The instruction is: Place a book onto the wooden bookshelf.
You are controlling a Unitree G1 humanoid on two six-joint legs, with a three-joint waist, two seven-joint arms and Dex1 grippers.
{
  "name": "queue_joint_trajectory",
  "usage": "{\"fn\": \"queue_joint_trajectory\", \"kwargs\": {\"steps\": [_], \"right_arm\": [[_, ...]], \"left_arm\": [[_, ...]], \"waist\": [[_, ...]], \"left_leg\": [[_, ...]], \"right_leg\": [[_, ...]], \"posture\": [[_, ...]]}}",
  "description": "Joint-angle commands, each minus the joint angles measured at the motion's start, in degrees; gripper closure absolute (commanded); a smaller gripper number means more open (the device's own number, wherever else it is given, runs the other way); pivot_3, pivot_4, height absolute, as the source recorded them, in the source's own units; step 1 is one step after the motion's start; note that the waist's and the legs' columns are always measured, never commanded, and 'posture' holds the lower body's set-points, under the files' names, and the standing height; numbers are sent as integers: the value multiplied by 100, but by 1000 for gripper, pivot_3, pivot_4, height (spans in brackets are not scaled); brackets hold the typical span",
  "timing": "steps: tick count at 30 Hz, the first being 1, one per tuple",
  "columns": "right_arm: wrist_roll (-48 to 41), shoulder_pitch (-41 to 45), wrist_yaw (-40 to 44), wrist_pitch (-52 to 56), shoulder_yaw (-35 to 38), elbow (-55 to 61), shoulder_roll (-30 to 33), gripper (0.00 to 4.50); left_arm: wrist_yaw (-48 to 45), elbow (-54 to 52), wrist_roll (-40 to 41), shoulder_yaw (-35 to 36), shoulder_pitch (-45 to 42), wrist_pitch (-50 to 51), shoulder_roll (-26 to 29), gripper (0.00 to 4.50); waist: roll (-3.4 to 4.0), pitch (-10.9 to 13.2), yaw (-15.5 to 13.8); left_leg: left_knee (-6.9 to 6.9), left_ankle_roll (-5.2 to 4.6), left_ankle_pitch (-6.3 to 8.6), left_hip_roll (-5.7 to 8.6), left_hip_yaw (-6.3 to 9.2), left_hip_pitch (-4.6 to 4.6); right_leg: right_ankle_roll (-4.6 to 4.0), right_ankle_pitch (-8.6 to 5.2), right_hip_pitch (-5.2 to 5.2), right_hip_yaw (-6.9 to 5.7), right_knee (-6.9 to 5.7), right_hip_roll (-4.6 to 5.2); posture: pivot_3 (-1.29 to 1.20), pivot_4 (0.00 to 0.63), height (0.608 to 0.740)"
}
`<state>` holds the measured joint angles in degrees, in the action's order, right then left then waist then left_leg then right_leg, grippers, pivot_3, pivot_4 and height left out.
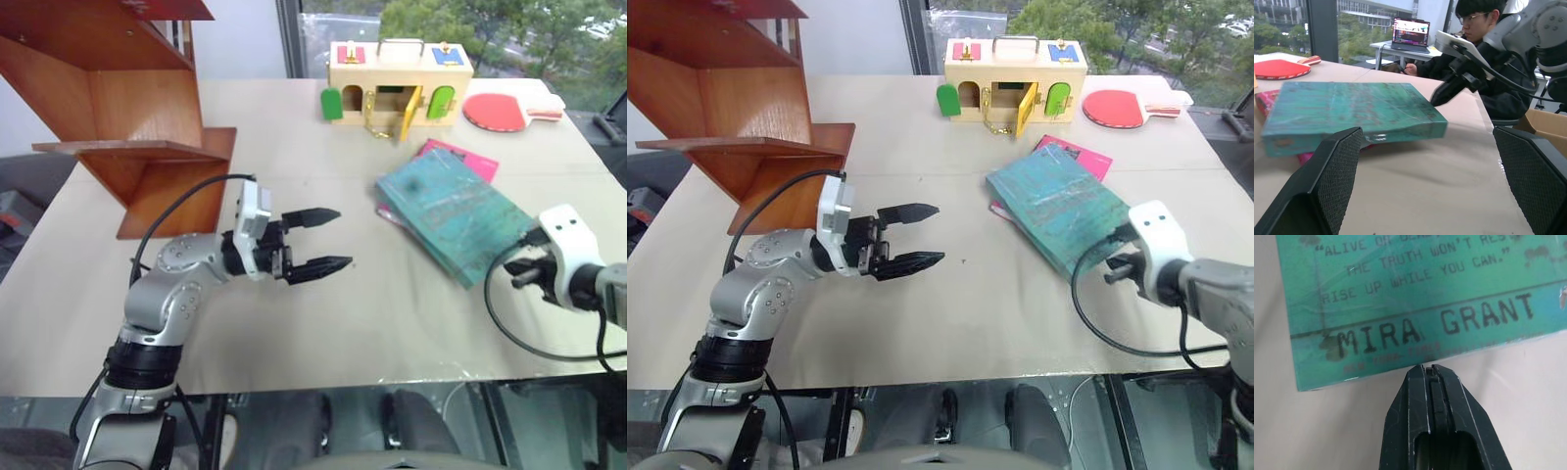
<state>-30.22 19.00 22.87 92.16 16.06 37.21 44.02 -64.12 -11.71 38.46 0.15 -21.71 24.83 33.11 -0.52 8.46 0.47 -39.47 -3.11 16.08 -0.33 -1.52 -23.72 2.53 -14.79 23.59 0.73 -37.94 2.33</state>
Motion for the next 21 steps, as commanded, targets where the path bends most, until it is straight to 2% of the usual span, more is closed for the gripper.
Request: {"fn": "queue_joint_trajectory", "kwargs": {"steps": [1, 6, 11, 12, 13, 16, 20, 21], "right_arm": [[102, 326, -99, -40, -142, -133, -7, 4423], [105, 387, -66, -289, -138, -135, -74, 4423], [3, -770, 349, -1343, 672, 718, -53, 4423], [-119, -1096, 544, -1471, 932, 921, -58, 3885], [-233, -1431, 707, -1526, 1189, 1158, -94, 3661], [-480, -2205, 1002, -1733, 1743, 1774, -203, 2194], [-863, -2435, 908, -2386, 2253, 2235, -476, 193], [-996, -2429, 764, -2674, 2291, 2268, -538, 86]], "left_arm": [[85, -302, 60, 129, 70, -28, 4, 0], [318, -400, 81, 121, 192, 100, -44, 0], [781, -435, 68, -21, 205, 359, -290, 0], [836, -424, 67, -60, 186, 401, -349, 0], [883, -408, 103, -93, 153, 489, -408, 0], [912, -285, 98, -179, 25, 645, -518, 0], [1156, 98, 12, -288, -311, 1096, -662, 0], [1258, 239, 26, -309, -420, 1294, -709, 0]], "waist": [[0, 0, -1], [0, 0, 3], [0, 0, -88], [0, 0, -98], [1, 0, -129], [0, -1, -133], [1, -1, -94], [0, -1, -95]], "left_leg": [[1, 0, 0, 1, -1, -3], [3, -1, 1, 3, -2, -4], [3, -14, 8, 3, 5, -5], [3, -13, 8, 3, 6, -7], [2, -12, 7, 3, 4, -7], [1, -13, 8, 6, 7, -7], [-1, -25, 14, 5, 3, 7], [-1, -25, 14, 4, 4, 11]], "right_leg": [[0, 0, 1, 1, 1, 2], [0, 0, 1, 0, 4, 11], [1, 0, 0, -8, 1, 13], [1, 0, 0, -9, 3, 13], [1, 0, 0, -7, 2, 13], [1, 0, -2, -9, 2, 15], [2, 1, -6, -4, -10, 7], [2, 1, -9, -3, -12, 3]], "posture": [[0, 150, 740], [0, 150, 740], [0, 150, 740], [0, 150, 740], [0, 150, 740], [0, 150, 740], [0, 150, 740], [0, 150, 740]]}}
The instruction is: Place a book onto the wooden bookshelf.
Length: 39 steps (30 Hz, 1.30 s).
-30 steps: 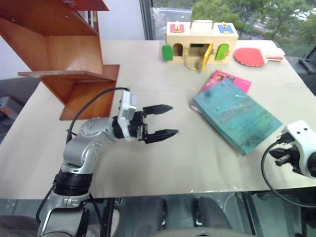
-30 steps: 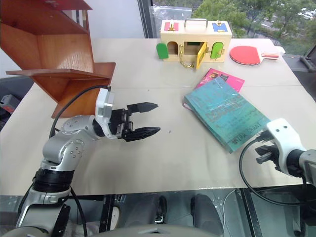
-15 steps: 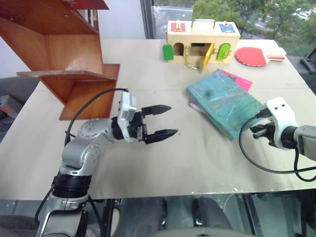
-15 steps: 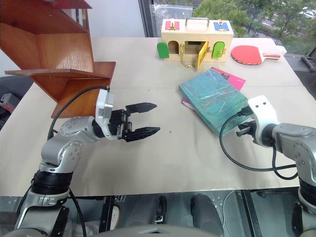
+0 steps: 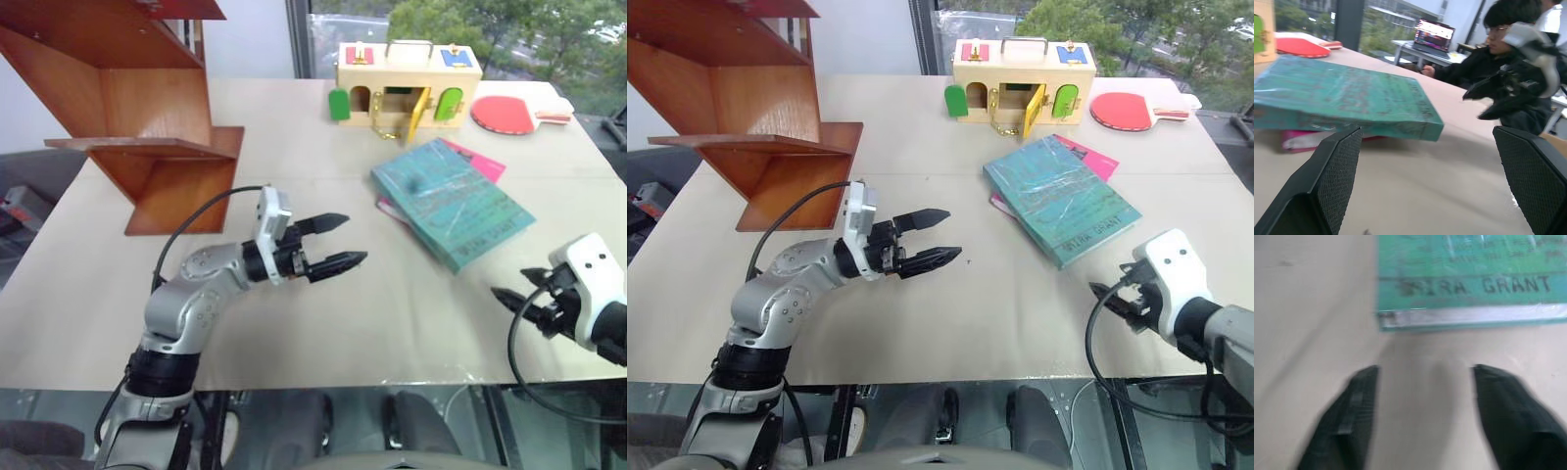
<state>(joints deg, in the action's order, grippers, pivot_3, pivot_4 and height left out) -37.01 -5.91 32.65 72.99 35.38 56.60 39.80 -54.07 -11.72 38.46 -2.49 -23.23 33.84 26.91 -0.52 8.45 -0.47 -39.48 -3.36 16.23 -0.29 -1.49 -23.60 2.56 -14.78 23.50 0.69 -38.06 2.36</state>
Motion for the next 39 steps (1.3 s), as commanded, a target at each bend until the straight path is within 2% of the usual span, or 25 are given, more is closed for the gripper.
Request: {"fn": "queue_joint_trajectory", "kwargs": {"steps": [1, 4, 9, 15, 21, 24, 32, 33, 35, 39], "right_arm": [[-566, 48, -355, -1043, 397, 340, -226, 86], [-754, -327, -681, -1939, 89, 340, 68, 86], [-849, -856, -1258, -2857, -572, 340, 445, 86], [-819, -1108, -2084, -3491, -957, 340, 714, 86], [-746, -1408, -2767, -4012, -1309, 340, 1016, 86], [-755, -1497, -3079, -4228, -1472, 340, 1127, 86], [-823, -1632, -3577, -4506, -1667, 340, 1416, 86], [-827, -1647, -3618, -4525, -1679, 340, 1441, 0], [-850, -1652, -3696, -4554, -1707, 340, 1495, 0], [-931, -1715, -3838, -4628, -1690, 340, 1567, 0]], "left_arm": [[345, 375, 81, -52, -372, 624, -134, 0], [671, 991, 270, 4, -772, 1391, -444, 0], [1426, 2454, 817, 629, -1622, 2757, -1263, 0], [2081, 3731, 851, 1176, -2275, 3183, -2093, 0], [2431, 4762, 777, 1640, -2642, 2899, -2787, 0], [2625, 5502, 682, 1919, -2956, 2381, -3180, 0], [2793, 6544, 475, 2268, -3459, 1504, -3640, 0], [2821, 6619, 484, 2316, -3490, 1449, -3675, 529], [2867, 6710, 505, 2406, -3525, 1404, -3706, 1089], [2904, 6598, 509, 2441, -3429, 1568, -3653, 2726]], "waist": [[-1, 1, -4], [-2, 2, -20], [-32, 18, -28], [-34, 19, -22], [-36, 20, -36], [-39, 22, -43], [-43, 24, -30], [-43, 24, -30], [-43, 24, -33], [-43, 24, -32]], "left_leg": [[-1, 0, -1, -1, 1, 8], [0, -1, -1, -6, 1, 44], [0, -2, 0, -3, 0, 67], [2, 16, -10, -2, -2, 68], [3, 17, -11, 1, -2, 65], [3, 16, -10, 2, -2, 64], [6, 11, -7, 5, -3, 63], [6, 11, -7, 5, -3, 64], [6, 11, -7, 4, -3, 64], [6, 11, -7, 4, -5, 64]], "right_leg": [[0, 0, -7, -1, -1, -5], [0, -1, -41, -4, 0, -16], [2, -3, -74, -16, 12, -12], [2, -3, -73, -4, 14, -10], [3, -4, -74, 6, 17, -6], [3, -5, -74, 5, 18, -5], [5, -6, -73, 7, 21, -5], [5, -6, -73, 7, 20, -5], [5, -6, -73, 6, 20, -5], [5, -6, -73, 7, 20, -4]], "posture": [[0, 150, 740], [0, 150, 740], [0, 150, 740], [0, 150, 740], [0, 150, 740], [0, 150, 740], [0, 150, 740], [0, 150, 740], [0, 150, 740], [0, 150, 740]]}}
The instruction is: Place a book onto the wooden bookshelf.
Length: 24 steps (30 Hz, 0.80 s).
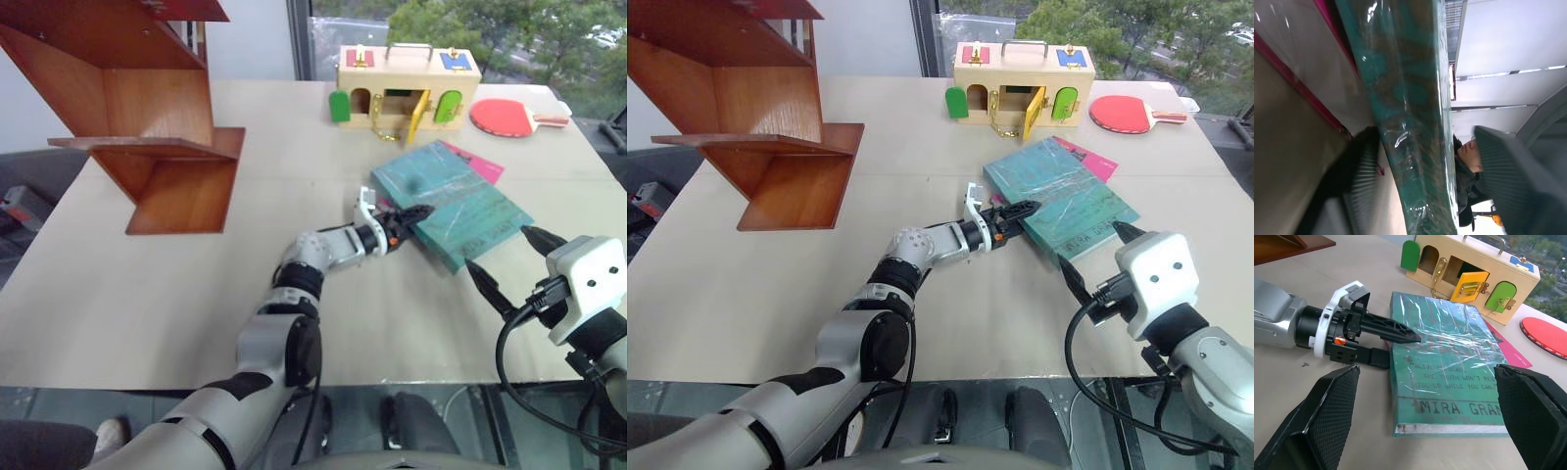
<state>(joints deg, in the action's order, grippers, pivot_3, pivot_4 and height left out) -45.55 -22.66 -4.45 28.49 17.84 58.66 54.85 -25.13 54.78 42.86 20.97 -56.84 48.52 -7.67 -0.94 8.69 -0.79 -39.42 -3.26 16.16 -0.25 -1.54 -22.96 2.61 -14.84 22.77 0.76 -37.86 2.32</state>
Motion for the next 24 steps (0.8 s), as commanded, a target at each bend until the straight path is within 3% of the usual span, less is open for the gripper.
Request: {"fn": "queue_joint_trajectory", "kwargs": {"steps": [1, 4, 12, 18, 24], "right_arm": [[-87, -65, -150, -188, 76, 134, 68, 0], [-88, -90, -183, -192, 61, 134, 87, 0], [-111, 113, -15, 52, 17, 134, -49, 0], [46, 508, 345, 316, -98, -83, -293, 0], [198, 908, 710, 524, -194, -259, -492, 0]], "left_arm": [[23, -83, 86, 112, -46, 148, -173, 3297], [77, -230, 153, 194, 22, 357, -93, 4462], [549, -2124, 1013, 605, 621, 2174, 337, 4486], [976, -2770, 1007, 603, 973, 2279, 368, 4486], [1323, -3061, 1092, 677, 1207, 2301, 233, 2054]], "waist": [[0, 0, 1], [0, 0, 2], [0, 0, 16], [1, 0, -2], [-1, 0, -16]], "left_leg": [[0, 3, -2, 0, 0, 0], [0, 5, -3, 0, 1, 0], [1, 15, -9, -5, 1, -1], [-1, 17, -10, -4, 2, 0], [-1, 17, -9, 1, 6, -2]], "right_leg": [[0, 0, 0, 0, 0, 0], [0, 0, 0, 0, 0, -1], [1, -1, 4, 4, -2, -1], [2, -1, 1, 2, -3, 5], [1, -1, 0, -3, 0, 11]], "posture": [[0, 150, 740], [0, 150, 740], [0, 150, 740], [0, 150, 740], [0, 150, 740]]}}
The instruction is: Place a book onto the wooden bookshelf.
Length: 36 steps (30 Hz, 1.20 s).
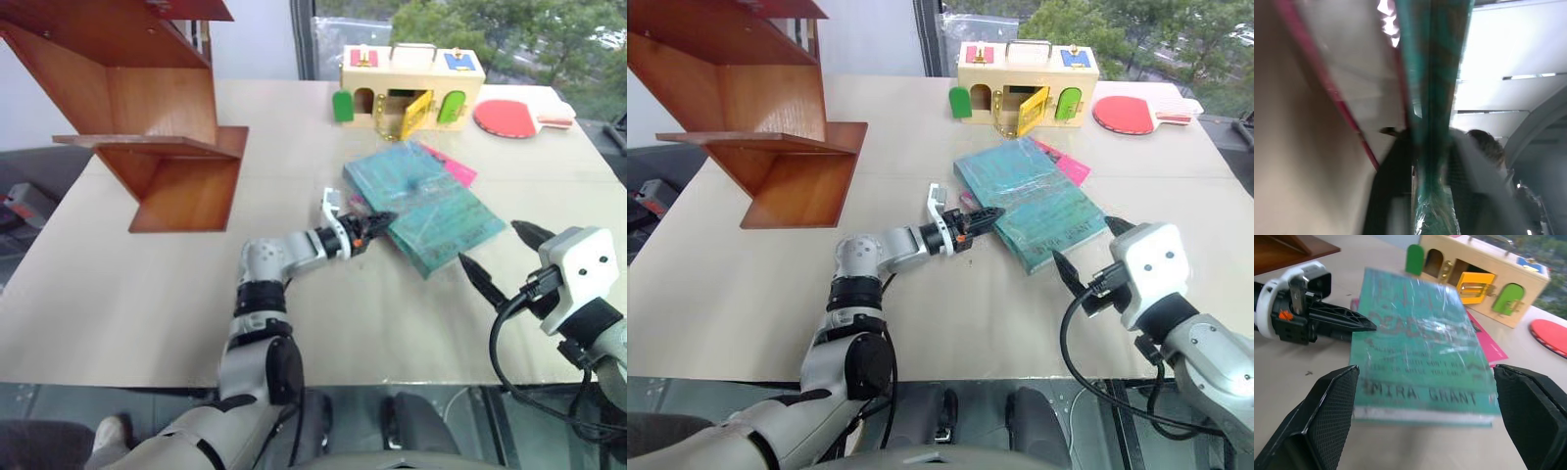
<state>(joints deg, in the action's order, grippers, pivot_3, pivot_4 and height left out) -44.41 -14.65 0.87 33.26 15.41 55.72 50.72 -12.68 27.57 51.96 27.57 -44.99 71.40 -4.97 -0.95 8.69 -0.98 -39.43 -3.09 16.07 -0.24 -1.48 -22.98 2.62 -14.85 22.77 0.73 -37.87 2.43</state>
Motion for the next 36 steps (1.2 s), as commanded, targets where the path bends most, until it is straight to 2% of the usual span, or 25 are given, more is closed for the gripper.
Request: {"fn": "queue_joint_trajectory", "kwargs": {"steps": [1, 2, 3, 9, 12, 14, 15, 16, 19, 26, 30, 34, 36], "right_arm": [[107, 119, 230, 77, 69, 31, -108, 0], [132, 121, 293, 95, 102, 14, -136, 0], [159, 107, 361, 102, 151, -7, -160, 0], [317, -19, 566, 266, 443, 34, -302, 0], [241, -111, 530, 449, 655, 259, -351, 0], [214, -244, 540, 541, 792, 389, -392, 0], [242, -316, 592, 560, 855, 404, -423, 0], [238, -369, 589, 566, 879, 418, -430, 0], [151, -304, 481, 628, 841, 428, -437, 0], [247, 572, 596, 807, 295, 118, -415, 0], [541, 1011, 847, 797, -171, -198, -446, 0], [625, 1205, 996, 816, -350, -229, -518, 0], [605, 1247, 1035, 844, -321, -194, -572, 0]], "left_arm": [[111, -325, 176, 52, 51, -30, -30, 1495], [134, -306, 168, 69, 64, -74, -38, 1013], [150, -249, 182, 92, 51, -117, -78, 723], [-1, 318, 36, -4, -60, -508, -389, 723], [-49, 547, 29, -29, -26, -525, -420, 1493], [-61, 579, 96, -28, 8, -449, -430, 2276], [-73, 593, 123, -37, 17, -442, -451, 2980], [-72, 594, 142, -44, 30, -404, -445, 3163], [-138, 693, 148, -55, -6, -274, -328, 4417], [-514, 508, 105, -242, -55, -190, 98, 4464], [-430, 394, 99, -247, 36, -197, 226, 2928], [-257, 44, 288, -155, 301, 107, 258, 909], [-127, -195, 465, -67, 415, 354, 218, 909]], "waist": [[0, 0, 7], [0, 0, 10], [0, 0, 12], [1, -1, -1], [2, -2, 3], [5, -4, 0], [6, -4, 0], [6, -5, 2], [6, -5, 4], [6, -5, 17], [4, -4, 22], [5, -4, 34], [6, -5, 31]], "left_leg": [[0, 0, 0, 0, 0, 0], [1, 0, 0, 0, 0, 0], [1, 0, 0, 0, 0, 1], [0, -1, 0, 4, -1, 2], [1, -2, 1, 6, -1, 3], [0, -2, 1, 6, -1, 4], [1, -2, 1, 6, 1, 4], [1, -2, 1, 6, 1, 4], [1, -3, 1, 6, 0, 4], [1, -10, 6, 7, 2, 10], [1, -3, 2, 7, 0, 8], [7, -2, 1, 4, 1, 8], [8, -1, 1, 2, 1, 8]], "right_leg": [[0, 0, 0, 0, 0, 0], [0, 0, 0, 1, 0, 0], [0, 0, 0, 1, 0, 0], [0, 0, -2, 0, -2, 1], [0, 0, -2, 1, -2, 2], [0, 0, -2, 1, -2, 1], [0, 0, -3, 0, -3, 1], [0, 0, -3, 0, -2, 1], [0, 0, -4, 1, -2, 2], [0, 0, -5, -2, -7, 0], [0, 0, -4, 0, -4, 1], [-1, -1, -2, 2, -2, 2], [-1, -1, -1, 2, -2, 5]], "posture": [[0, 150, 740], [0, 150, 740], [0, 150, 740], [0, 150, 740], [0, 150, 740], [0, 150, 740], [0, 150, 740], [0, 150, 740], [0, 150, 740], [0, 150, 740], [0, 150, 740], [0, 150, 740], [0, 150, 740]]}}
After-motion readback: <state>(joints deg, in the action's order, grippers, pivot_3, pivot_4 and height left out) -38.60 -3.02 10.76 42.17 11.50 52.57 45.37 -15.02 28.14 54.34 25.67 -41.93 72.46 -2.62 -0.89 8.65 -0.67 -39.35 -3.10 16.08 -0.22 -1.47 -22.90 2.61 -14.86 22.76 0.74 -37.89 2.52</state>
